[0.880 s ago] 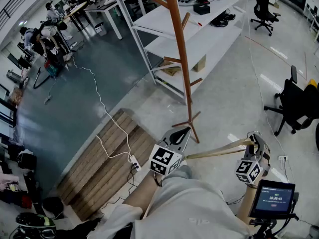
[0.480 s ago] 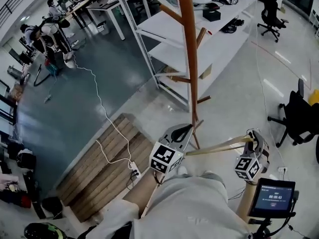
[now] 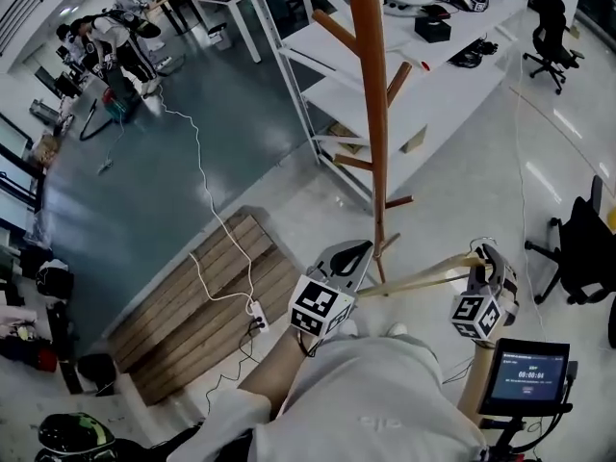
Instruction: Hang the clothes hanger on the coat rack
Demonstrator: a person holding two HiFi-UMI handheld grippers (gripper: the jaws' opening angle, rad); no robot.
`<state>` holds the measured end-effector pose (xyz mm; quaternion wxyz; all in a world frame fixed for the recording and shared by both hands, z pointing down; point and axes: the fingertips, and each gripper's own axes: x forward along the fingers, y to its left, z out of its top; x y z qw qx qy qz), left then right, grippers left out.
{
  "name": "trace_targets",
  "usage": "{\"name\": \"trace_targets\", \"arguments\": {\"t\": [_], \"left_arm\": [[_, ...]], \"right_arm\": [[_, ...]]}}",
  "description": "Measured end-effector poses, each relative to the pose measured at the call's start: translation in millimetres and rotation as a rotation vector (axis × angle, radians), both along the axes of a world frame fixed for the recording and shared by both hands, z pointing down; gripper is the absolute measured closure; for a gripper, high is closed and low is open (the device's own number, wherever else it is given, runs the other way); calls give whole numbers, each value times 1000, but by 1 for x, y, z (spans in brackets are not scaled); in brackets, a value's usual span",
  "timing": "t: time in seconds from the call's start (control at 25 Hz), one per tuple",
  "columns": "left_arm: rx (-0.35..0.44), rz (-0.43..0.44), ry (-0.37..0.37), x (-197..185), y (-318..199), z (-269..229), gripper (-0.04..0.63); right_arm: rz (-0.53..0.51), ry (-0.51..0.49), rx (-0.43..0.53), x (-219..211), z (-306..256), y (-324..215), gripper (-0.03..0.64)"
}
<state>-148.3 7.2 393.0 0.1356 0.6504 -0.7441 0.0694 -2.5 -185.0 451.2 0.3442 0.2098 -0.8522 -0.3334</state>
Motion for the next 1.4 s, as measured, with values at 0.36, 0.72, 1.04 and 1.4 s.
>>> {"name": "trace_targets", "arguments": {"t": [0.36, 0.72, 1.04, 1.4], "left_arm": [[-19, -74, 17, -5, 1, 10, 589], [-46, -191, 40, -13, 13, 24, 589], [-94, -316, 99, -19, 20, 60, 588], [-162, -410, 163, -14, 36, 94, 588]], "right_arm": [[-109, 18, -33, -35, 16, -11, 558], [-286, 44, -65, -91, 32, -10, 558], [-449, 83, -154, -140, 83, -4, 558], [-572, 133, -237, -164, 130, 19, 558]]}}
